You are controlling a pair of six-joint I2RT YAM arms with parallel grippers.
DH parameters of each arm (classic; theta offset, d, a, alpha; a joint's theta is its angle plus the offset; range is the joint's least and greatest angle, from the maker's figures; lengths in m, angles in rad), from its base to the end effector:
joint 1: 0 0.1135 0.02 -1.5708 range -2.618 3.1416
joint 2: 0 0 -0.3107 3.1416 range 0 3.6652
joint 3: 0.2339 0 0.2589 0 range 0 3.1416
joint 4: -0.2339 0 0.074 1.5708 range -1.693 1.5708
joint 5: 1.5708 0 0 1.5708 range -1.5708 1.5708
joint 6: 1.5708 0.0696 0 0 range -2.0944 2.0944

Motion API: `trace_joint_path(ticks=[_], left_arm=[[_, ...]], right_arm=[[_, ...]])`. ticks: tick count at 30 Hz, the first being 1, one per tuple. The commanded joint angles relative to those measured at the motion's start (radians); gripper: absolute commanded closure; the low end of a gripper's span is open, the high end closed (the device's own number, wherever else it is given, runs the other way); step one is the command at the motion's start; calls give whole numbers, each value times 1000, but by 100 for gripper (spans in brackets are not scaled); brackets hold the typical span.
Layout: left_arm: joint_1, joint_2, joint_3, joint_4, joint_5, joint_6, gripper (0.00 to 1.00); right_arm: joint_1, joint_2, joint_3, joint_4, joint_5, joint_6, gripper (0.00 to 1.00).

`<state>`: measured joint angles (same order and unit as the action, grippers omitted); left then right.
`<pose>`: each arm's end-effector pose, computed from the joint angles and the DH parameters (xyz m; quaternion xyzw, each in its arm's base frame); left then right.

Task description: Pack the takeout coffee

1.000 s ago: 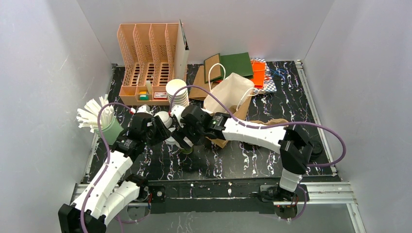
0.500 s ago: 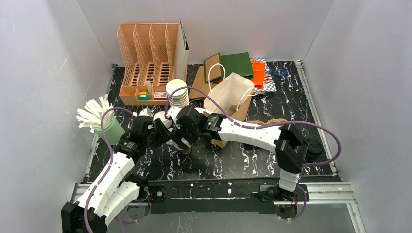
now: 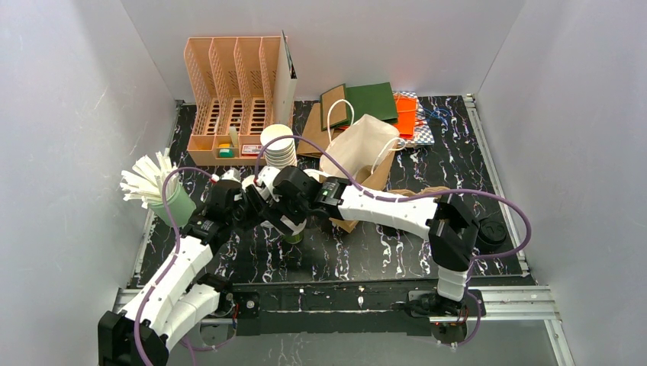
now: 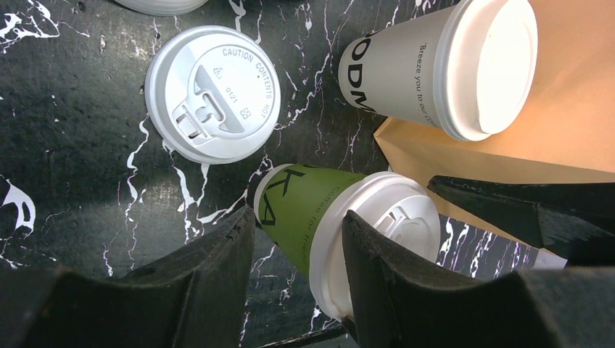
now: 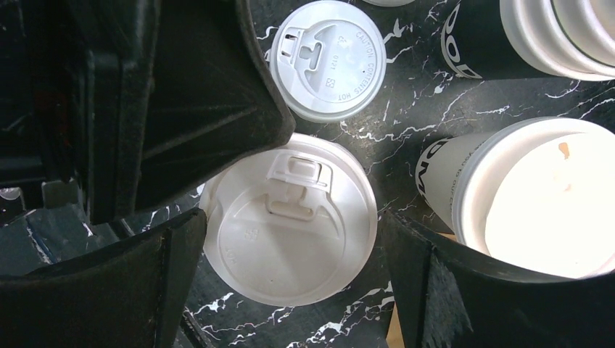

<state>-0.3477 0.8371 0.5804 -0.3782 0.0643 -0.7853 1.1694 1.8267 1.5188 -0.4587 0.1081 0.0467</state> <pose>0.1736 -0.0677 0.2533 -0.1795 0.8739 -0.2662 0.3650 0.1866 0.4205 0.2956 -0.4713 0.7891 0.1824 0.3491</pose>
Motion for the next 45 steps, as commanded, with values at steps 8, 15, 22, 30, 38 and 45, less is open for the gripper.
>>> trace_joint_path(ticks=[8, 15, 22, 30, 38, 45], left_arm=[[2, 23, 14, -21, 12, 27, 55], [3, 23, -9, -3, 24, 23, 55], [2, 8, -14, -9, 9, 25, 55], [2, -47, 190, -211, -196, 121, 44], [2, -117, 352, -304, -318, 189, 37], [2, -123, 462, -305, -300, 285, 34]], right_arm=[[4, 23, 48, -47, 32, -26, 13], [5, 20, 15, -40, 36, -19, 13], [5, 28, -4, -45, 27, -4, 15], [5, -25, 65, -80, 15, 12, 17], [5, -132, 96, -110, -4, 51, 19], [5, -278, 140, -137, -28, 59, 20]])
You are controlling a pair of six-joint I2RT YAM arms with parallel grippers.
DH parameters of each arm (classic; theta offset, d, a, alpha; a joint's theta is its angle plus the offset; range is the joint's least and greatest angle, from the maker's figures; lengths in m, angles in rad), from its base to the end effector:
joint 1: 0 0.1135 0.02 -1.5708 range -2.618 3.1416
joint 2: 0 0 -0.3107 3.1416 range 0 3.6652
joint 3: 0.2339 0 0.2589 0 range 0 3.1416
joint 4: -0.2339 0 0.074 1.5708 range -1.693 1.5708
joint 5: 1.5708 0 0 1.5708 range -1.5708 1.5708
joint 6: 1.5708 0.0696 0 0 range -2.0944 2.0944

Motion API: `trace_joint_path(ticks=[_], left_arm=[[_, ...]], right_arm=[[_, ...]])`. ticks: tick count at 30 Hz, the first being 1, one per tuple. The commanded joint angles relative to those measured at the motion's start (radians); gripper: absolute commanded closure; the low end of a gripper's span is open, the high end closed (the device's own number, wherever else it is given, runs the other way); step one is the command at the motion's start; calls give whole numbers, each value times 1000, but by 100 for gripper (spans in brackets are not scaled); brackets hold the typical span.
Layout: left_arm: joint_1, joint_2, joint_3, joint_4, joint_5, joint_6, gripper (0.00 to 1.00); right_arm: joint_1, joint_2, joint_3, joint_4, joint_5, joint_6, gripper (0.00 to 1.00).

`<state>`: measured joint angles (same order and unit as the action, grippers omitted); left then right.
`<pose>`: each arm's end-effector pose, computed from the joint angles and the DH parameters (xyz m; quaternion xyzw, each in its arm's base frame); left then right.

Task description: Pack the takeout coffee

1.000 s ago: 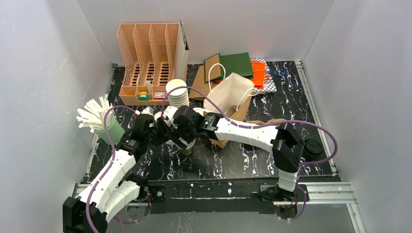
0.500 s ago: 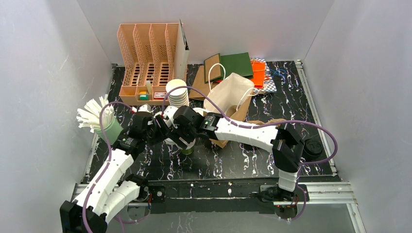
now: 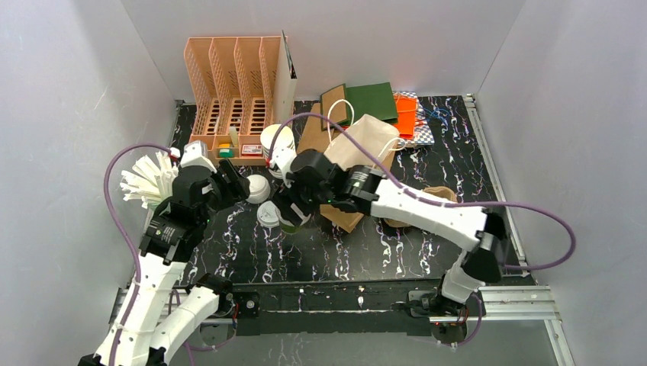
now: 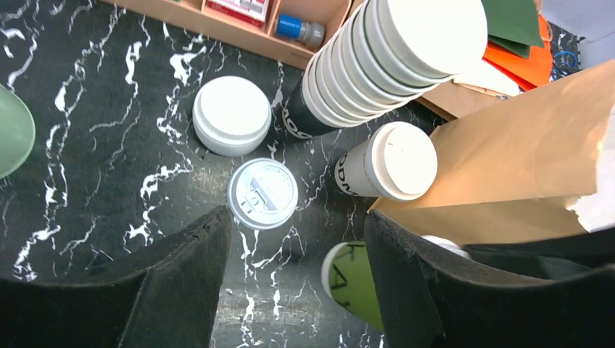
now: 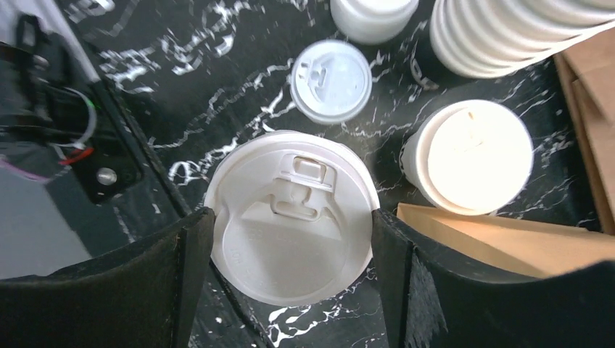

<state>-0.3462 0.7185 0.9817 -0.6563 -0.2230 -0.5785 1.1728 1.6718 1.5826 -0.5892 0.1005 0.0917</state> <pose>0.1414 -0.0346 0.3871 -0.1571 0.8137 -0.1634 0.5353 0.1689 0.3836 0.3701 -0.4450 0.7837 0.2181 0.3745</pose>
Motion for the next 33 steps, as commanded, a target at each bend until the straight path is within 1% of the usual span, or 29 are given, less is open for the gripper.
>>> trace_joint_path(ticks=[1, 6, 9, 15, 17, 18, 20, 25, 26, 28, 33], left_arm=[[0, -6, 70, -16, 6, 94, 34], [0, 8, 100, 79, 152, 152, 33], [0, 58, 113, 135, 273, 168, 33], [0, 200, 132, 260, 496, 162, 35], [-4, 247, 140, 304, 543, 153, 36], [-13, 270, 148, 322, 558, 153, 36], [-54, 313, 172, 345, 543, 167, 37], [-287, 451, 274, 346, 329, 262, 35], [-317, 480, 295, 346, 298, 274, 35], [-351, 530, 335, 350, 249, 293, 35], [-397, 645, 427, 348, 113, 367, 36]], right_arm=[[2, -138, 87, -13, -22, 12, 21], [1, -223, 170, -31, -1, -21, 23], [2, -294, 198, -11, 43, -45, 26], [2, -475, 170, 98, 215, -90, 30], [2, -529, 150, 133, 286, -90, 32], [1, -551, 142, 139, 326, -115, 33], [2, -585, 135, 136, 424, -128, 34], [1, -603, 132, 105, 598, -131, 36], [2, -605, 127, 102, 624, -130, 36], [1, -607, 114, 98, 670, -131, 37], [2, -618, 99, 100, 746, -138, 38]])
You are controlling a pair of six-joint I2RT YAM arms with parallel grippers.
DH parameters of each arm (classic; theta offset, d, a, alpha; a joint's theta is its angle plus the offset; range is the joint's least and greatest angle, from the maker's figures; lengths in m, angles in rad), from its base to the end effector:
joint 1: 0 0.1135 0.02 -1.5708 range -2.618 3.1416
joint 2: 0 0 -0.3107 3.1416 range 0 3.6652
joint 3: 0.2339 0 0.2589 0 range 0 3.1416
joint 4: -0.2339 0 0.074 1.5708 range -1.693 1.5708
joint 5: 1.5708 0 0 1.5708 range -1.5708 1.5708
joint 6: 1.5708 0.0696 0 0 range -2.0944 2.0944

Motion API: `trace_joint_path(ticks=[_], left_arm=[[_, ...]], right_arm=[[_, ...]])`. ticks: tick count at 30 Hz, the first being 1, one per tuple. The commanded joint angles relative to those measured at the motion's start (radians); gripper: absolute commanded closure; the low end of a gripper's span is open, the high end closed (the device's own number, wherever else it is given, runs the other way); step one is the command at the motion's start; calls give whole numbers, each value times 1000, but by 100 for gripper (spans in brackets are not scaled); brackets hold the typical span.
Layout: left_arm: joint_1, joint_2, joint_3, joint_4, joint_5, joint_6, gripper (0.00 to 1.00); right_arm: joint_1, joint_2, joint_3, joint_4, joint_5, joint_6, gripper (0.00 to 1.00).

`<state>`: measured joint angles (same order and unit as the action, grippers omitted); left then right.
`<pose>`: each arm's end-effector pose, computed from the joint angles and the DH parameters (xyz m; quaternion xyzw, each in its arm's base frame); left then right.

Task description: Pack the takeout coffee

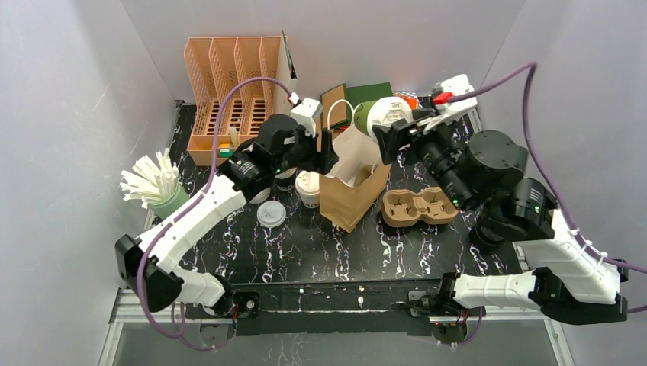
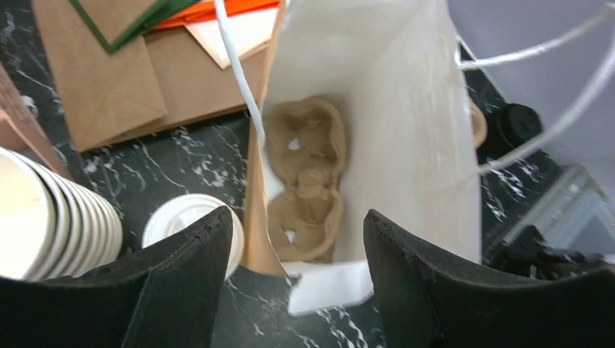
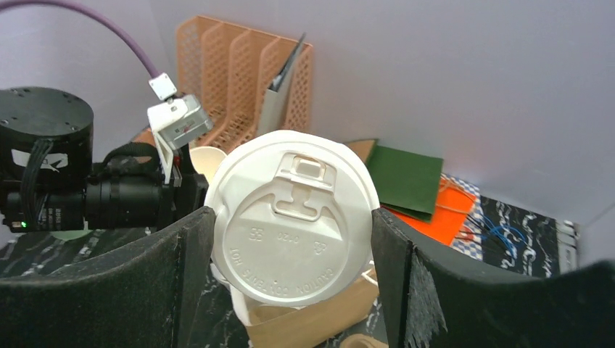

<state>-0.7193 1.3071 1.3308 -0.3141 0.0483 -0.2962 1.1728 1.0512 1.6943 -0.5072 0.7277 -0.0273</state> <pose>0.2437 -0.2179 0.4383 0.1825 0.7808 -0.3073 0.5124 0.1032 0.1260 0.5993 -0.1256 0.6585 0.1850 0.7186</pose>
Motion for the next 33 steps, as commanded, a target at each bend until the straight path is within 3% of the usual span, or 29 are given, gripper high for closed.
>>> trace_joint_path(ticks=[1, 7, 9, 14, 20, 24, 28, 31, 33], left_arm=[[-31, 78, 93, 6, -178, 99, 36], [-66, 198, 174, -40, -268, 109, 45], [-76, 216, 193, -68, -305, 72, 53], [-87, 212, 228, -142, -340, -103, 87], [-107, 184, 259, -204, -331, -339, 99], [-132, 149, 222, -200, -355, -491, 99], [-209, 44, 21, -68, -476, -698, 93], [-272, -4, -47, -4, -576, -753, 80], [-294, -15, -55, 0, -618, -742, 63]], right_arm=[[2, 1, -14, 20, 127, -22, 39], [1, -1, -5, 16, 153, -29, 40], [2, 12, 6, -2, 161, -17, 40], [1, 52, 26, -48, 163, 18, 40], [2, 98, 68, -133, 151, 85, 40], [2, 139, 104, -200, 121, 132, 40], [2, 175, 125, -250, 113, 166, 41], [2, 172, 116, -256, 115, 176, 42], [1, 169, 109, -260, 120, 183, 42]])
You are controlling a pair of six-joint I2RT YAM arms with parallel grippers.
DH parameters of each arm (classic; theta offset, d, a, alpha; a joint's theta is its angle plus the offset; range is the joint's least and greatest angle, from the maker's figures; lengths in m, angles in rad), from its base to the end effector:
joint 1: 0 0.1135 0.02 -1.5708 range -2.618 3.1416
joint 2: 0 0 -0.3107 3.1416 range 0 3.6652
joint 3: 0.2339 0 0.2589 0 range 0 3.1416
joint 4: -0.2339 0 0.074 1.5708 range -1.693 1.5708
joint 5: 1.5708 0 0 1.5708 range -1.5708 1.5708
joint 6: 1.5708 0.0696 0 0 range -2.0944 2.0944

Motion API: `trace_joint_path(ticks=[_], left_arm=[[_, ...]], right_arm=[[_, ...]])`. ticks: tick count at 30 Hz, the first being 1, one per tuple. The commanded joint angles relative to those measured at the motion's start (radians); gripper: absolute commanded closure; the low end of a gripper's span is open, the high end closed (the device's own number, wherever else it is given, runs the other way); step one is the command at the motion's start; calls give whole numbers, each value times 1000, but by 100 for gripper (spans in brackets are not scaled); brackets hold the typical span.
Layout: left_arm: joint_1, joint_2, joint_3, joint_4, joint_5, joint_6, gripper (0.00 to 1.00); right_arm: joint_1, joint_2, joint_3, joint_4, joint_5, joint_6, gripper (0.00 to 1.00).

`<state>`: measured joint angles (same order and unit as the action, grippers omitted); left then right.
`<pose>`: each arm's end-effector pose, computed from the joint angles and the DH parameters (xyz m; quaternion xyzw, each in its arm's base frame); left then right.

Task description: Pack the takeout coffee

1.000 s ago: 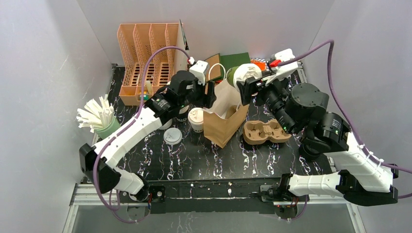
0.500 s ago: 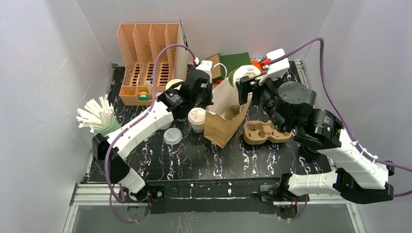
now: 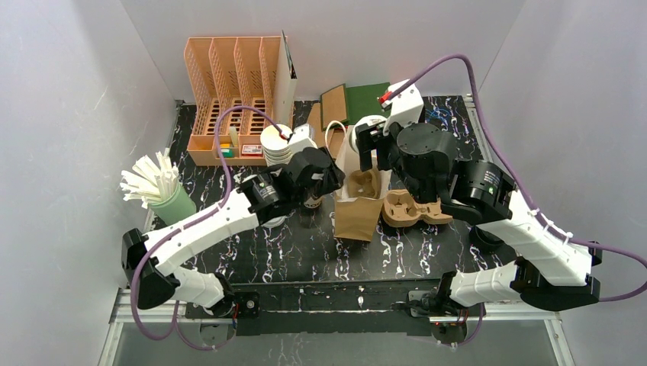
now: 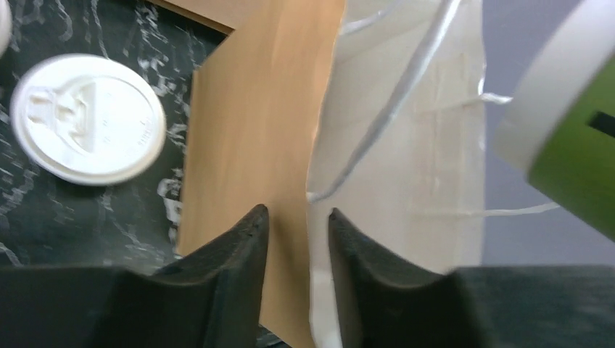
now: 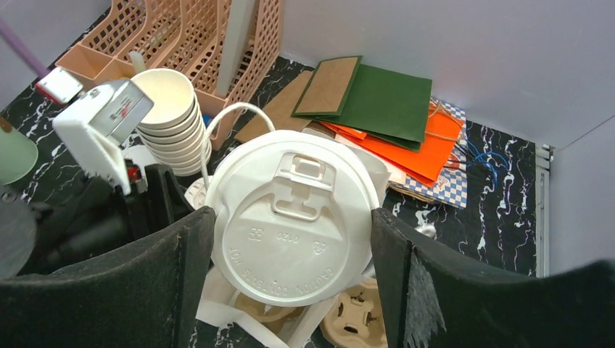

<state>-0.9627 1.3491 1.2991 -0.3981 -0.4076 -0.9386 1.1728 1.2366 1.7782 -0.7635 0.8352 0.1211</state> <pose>0.2115 -0.2555 0.4042 -0.0977 0.8303 -0.3247 0.4424 0.1331 0.1835 0.5617 -0.1393 0.7446 0.0913 0.6464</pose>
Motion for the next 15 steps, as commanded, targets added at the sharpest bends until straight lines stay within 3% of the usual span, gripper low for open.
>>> trace_joint_path(ticks=[1, 4, 6, 9, 11, 15], left_arm=[[-53, -63, -24, 84, -171, -85, 54], [-52, -86, -13, 78, -206, 7, 27], [-51, -106, -2, 82, -217, 94, 20], [-39, -122, 44, 97, -190, 277, 18], [12, -86, 153, 44, -113, 378, 21], [196, 45, 383, -117, 170, 456, 28]], right_arm=[[1, -19, 21, -6, 12, 38, 42], [2, -24, 13, -13, 13, 45, 42], [0, -31, 4, -13, 18, 47, 42], [1, -37, 2, -12, 28, 47, 42], [1, -35, 8, -15, 34, 46, 42], [2, -37, 17, -18, 53, 46, 43]])
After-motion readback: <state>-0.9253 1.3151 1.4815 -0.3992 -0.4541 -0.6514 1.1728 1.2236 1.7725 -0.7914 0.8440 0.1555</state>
